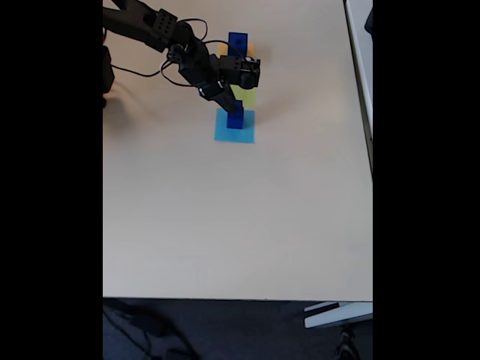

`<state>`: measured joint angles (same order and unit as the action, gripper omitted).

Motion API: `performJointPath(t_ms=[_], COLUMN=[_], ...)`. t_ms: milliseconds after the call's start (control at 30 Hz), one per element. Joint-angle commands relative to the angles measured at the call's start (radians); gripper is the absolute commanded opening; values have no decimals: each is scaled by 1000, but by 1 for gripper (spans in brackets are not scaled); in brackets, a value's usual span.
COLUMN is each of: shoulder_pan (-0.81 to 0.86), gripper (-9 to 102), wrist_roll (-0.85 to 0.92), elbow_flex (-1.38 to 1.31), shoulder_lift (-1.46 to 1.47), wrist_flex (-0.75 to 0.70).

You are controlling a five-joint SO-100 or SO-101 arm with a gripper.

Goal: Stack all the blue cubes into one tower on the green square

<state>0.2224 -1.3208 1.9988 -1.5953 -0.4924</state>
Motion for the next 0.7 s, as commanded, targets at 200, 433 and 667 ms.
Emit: performJointPath(t_ms=[200,433,667], shoulder_pan=[8,8,8], gripper=[12,14,14], wrist_roll=[8,9,9], elbow_flex=[-15,-15,-15], shoulder_lift=[-63,-63,-63], wrist_flex=[25,26,26])
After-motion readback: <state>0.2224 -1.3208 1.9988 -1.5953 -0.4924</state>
